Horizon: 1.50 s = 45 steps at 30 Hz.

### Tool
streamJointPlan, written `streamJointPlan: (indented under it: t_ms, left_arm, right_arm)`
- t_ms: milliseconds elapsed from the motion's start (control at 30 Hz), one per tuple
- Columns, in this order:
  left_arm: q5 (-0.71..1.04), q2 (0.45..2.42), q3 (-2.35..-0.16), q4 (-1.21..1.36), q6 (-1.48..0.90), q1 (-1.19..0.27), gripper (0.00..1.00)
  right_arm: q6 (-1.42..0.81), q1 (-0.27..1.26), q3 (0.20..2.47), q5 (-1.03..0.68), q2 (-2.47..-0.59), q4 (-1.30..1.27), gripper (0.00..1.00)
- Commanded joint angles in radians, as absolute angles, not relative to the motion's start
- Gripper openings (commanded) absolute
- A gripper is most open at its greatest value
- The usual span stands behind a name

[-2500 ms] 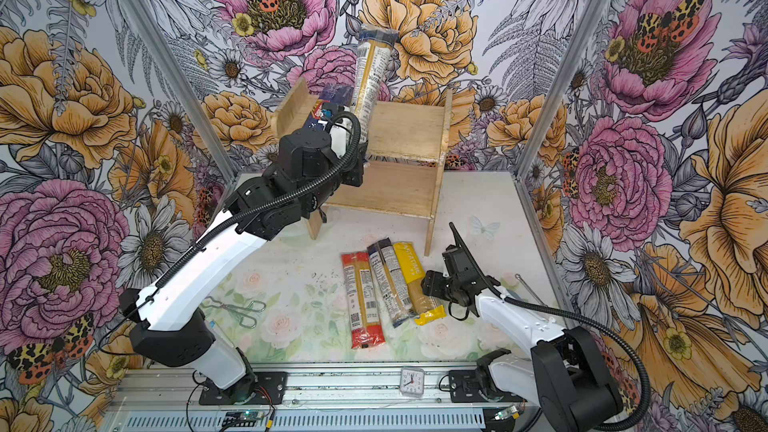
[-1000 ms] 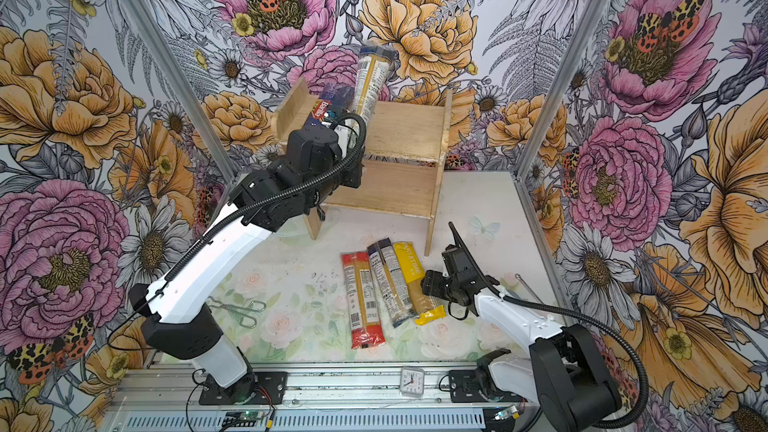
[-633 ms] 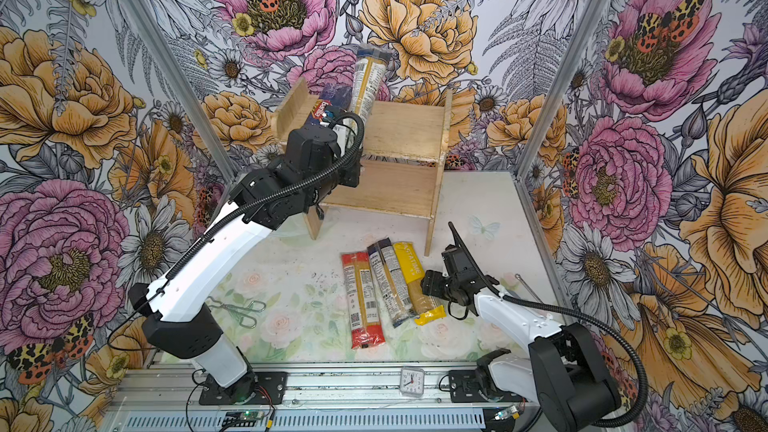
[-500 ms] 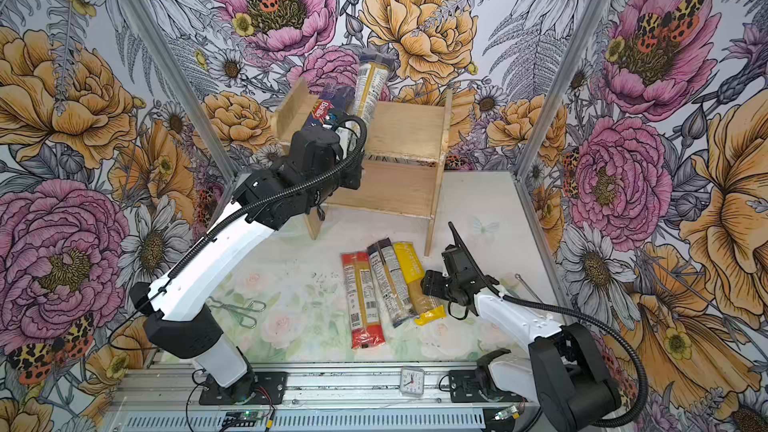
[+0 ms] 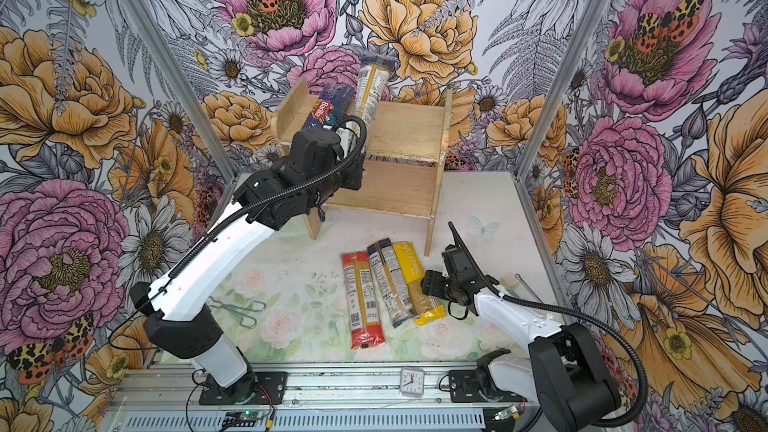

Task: Place and organize the pasta boxes and bags onto the shelf
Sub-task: 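Lower the spaghetti bag onto the top tier beside the Barilla box with the left gripper, then open the left gripper, release the bag and draw back from the shelf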

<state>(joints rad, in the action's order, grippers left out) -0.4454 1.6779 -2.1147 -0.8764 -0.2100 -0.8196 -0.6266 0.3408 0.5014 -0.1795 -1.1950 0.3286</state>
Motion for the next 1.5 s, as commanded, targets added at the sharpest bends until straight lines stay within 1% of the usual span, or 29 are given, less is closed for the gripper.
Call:
streamJointPlan:
  t_ms: [0, 67, 133, 233, 267, 433, 533, 567, 1000, 1067, 1100, 1133, 1400, 1467]
  left_arm:
    - [-0.449, 1.668, -2.151, -0.723, -0.223, -0.808, 0.12]
    - [-0.448, 1.669, -2.154, -0.722, -0.223, -0.809, 0.12]
    - [-0.447, 1.67, -2.154, -0.722, -0.223, -0.808, 0.21]
    - [-0.448, 1.668, -2.154, -0.722, -0.225, -0.809, 0.23]
    - [-0.447, 1.668, -2.153, -0.723, -0.225, -0.808, 0.26]
    - [-0.448, 1.663, -2.154, -0.721, -0.225, -0.809, 0.3]
    - [-0.448, 1.66, -2.154, -0.721, -0.225, -0.808, 0.39]
    - [-0.448, 1.66, -2.154, -0.721, -0.225, -0.808, 0.41]
    - [-0.449, 1.658, -2.15, -0.716, -0.227, -0.808, 0.43]
    - [-0.448, 1.652, -2.148, -0.716, -0.227, -0.808, 0.47]
    - [-0.45, 1.65, -2.146, -0.716, -0.229, -0.808, 0.55]
    - [-0.451, 1.648, -2.145, -0.715, -0.23, -0.808, 0.6]
    - [-0.463, 1.628, -2.129, -0.706, -0.226, -0.808, 0.64]
    - [-0.463, 1.62, -2.123, -0.702, -0.223, -0.808, 0.68]
  right_arm:
    - [-0.612, 0.339, 0.504, -0.176, -1.203, 0.305, 0.77]
    - [-0.611, 0.338, 0.501, -0.176, -1.203, 0.304, 0.77]
    - [-0.611, 0.339, 0.502, -0.176, -1.204, 0.305, 0.77]
    - [-0.611, 0.338, 0.501, -0.176, -1.204, 0.302, 0.77]
    - [-0.611, 0.338, 0.502, -0.178, -1.203, 0.303, 0.77]
    - [-0.612, 0.338, 0.5, -0.178, -1.203, 0.303, 0.77]
    - [-0.612, 0.338, 0.5, -0.179, -1.2, 0.302, 0.77]
    - [-0.612, 0.338, 0.5, -0.18, -1.2, 0.304, 0.77]
    - [-0.613, 0.338, 0.499, -0.181, -1.2, 0.301, 0.77]
    - [-0.613, 0.338, 0.497, -0.182, -1.198, 0.301, 0.77]
    - [-0.613, 0.338, 0.495, -0.183, -1.198, 0.302, 0.77]
    - [-0.613, 0.337, 0.496, -0.183, -1.199, 0.302, 0.78]
    - [-0.614, 0.339, 0.494, -0.187, -1.189, 0.302, 0.78]
    - [-0.615, 0.339, 0.495, -0.187, -1.185, 0.302, 0.78]
